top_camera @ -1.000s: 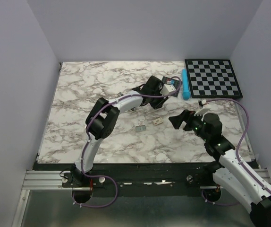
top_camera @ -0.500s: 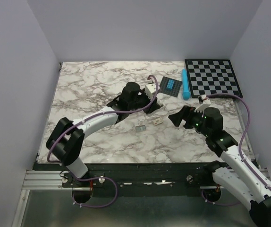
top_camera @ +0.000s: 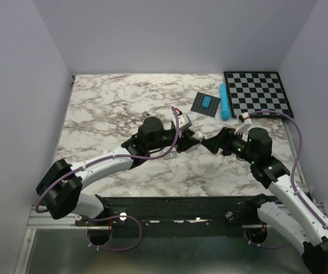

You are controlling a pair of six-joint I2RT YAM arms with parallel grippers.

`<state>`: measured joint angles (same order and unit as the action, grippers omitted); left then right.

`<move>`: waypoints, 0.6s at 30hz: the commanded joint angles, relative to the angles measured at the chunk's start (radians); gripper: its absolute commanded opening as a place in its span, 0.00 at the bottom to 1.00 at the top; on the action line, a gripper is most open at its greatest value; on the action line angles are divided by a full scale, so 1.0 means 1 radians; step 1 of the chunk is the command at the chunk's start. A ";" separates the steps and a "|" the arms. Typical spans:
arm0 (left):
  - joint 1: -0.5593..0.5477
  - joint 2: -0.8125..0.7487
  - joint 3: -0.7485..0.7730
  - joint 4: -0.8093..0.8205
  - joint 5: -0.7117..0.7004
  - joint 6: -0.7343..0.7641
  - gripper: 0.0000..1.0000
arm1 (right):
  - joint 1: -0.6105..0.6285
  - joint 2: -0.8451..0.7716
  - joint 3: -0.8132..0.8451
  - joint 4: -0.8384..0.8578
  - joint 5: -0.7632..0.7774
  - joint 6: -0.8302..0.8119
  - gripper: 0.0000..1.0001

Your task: Load the staples into the stapler

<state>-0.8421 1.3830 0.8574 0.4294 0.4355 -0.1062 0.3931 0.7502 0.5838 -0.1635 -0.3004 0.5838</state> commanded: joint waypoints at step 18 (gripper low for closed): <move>-0.054 -0.070 -0.024 0.066 -0.015 0.068 0.00 | -0.003 -0.026 -0.041 0.108 -0.045 0.160 0.60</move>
<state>-0.8791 1.3453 0.8261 0.4679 0.4156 -0.0715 0.3931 0.7307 0.5632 -0.1036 -0.3267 0.7063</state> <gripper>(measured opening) 0.392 0.609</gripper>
